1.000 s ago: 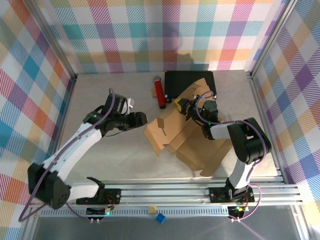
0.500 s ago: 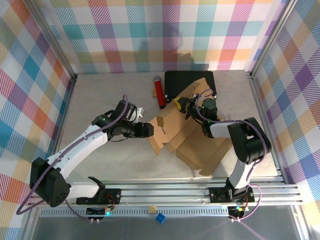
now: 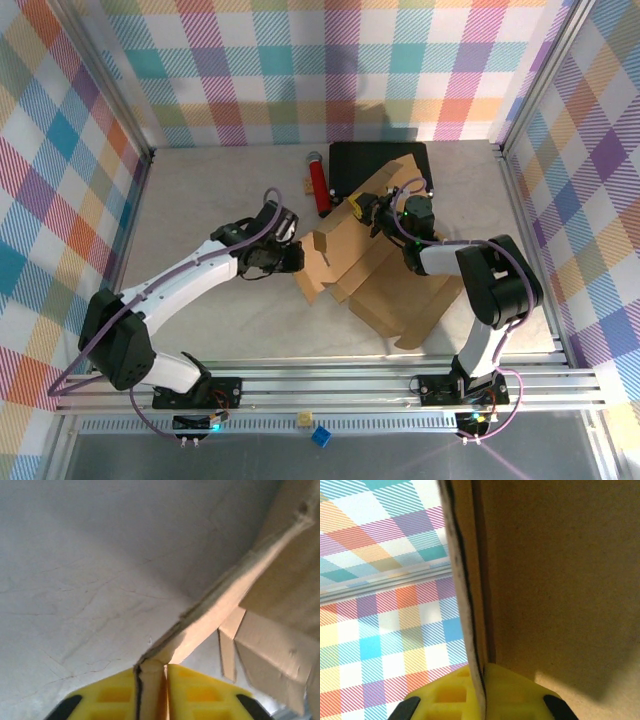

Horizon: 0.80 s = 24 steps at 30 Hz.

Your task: Fold the paper box

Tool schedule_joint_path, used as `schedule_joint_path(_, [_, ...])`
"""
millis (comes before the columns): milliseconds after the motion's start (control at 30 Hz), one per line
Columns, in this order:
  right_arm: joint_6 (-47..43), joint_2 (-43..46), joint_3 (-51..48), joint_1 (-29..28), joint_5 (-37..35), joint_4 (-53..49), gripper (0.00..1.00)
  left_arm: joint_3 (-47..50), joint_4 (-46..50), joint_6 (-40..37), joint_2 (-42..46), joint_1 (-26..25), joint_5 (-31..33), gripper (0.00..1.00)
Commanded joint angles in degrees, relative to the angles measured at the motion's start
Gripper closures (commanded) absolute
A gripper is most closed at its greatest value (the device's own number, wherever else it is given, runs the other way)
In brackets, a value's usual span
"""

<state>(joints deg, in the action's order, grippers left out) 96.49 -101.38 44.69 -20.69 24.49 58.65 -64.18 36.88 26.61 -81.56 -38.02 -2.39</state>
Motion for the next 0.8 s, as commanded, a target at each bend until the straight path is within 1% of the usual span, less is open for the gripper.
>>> schedule_joint_path(0, [1.07, 2.75, 1.23, 0.12, -1.42, 1.8, 1.0, -1.8, 2.14, 4.19, 0.67, -0.56, 9.76, 1.0])
schedule_joint_path(100, [2.41, 3.35, 1.38, -0.58, -2.22, 2.34, 1.0, -3.66, 5.49, 4.53, 0.94, -0.56, 17.77, 1.0])
schedule_joint_path(133, [2.8, 4.08, 1.41, -0.98, -2.48, 1.09, 0.95, -4.37, 6.29, 3.53, 0.94, -0.57, 20.47, 1.0])
schedule_joint_path(200, [2.3, 6.67, 1.13, -2.0, -2.8, -3.57, 0.81, -4.76, 6.18, -0.03, 1.17, -0.56, 25.0, 1.0])
schedule_joint_path(233, [1.3, 8.78, 0.87, -2.52, -2.78, -7.51, 0.71, -4.0, 4.29, -3.25, 1.62, -0.56, 26.0, 1.0])
schedule_joint_path(267, [-0.03, 11.25, 0.55, -3.01, -2.99, -12.86, 0.61, -2.97, 2.0, -6.69, 2.28, -0.65, 26.84, 1.0])
schedule_joint_path(300, [-1.49, 13.32, 0.28, -3.29, -3.29, -17.16, 0.54, -1.78, 0.2, -9.42, 2.88, -0.63, 27.34, 1.0])
schedule_joint_path(367, [-5.2, 17.88, 0.04, -3.32, -4.15, -26.49, 0.35, 1.52, -5.71, -16.69, 4.98, -0.74, 26.85, 1.0])
schedule_joint_path(433, [-8.18, 20.96, 0.09, -2.85, -5.38, -33.56, 0.23, 4.64, -10.19, -22.28, 7.44, -0.74, 27.01, 1.0])
schedule_joint_path(467, [-8.68, 21.83, -0.16, -2.48, -5.99, -35.43, 0.18, 6.19, -11.98, -25.02, 8.61, -0.74, 26.93, 1.0])
schedule_joint_path(533, [-7.7, 21.81, -1.19, -1.7, -6.12, -34.2, 0.16, 7.66, -13.6, -29.14, 9.91, -0.72, 26.51, 1.0])
schedule_joint_path(633, [-5.34, 20.52, -1.04, -1.33, -5.96, -31.1, 0.15, 8.46, -13.78, -33.35, 9.83, -0.74, 26.54, 1.0])
schedule_joint_path(700, [-5.15, 19.73, 0.9, -1.29, -5.7, -32.35, 0.14, 8.89, -13.83, -34.53, 9.34, -0.74, 27.1, 1.0])
schedule_joint_path(767, [-5.24, 19.2, 2.86, -1.27, -5.74, -36.0, 0.15, 9.33, -14.76, -35.12, 9.09, -0.73, 27.39, 1.0])
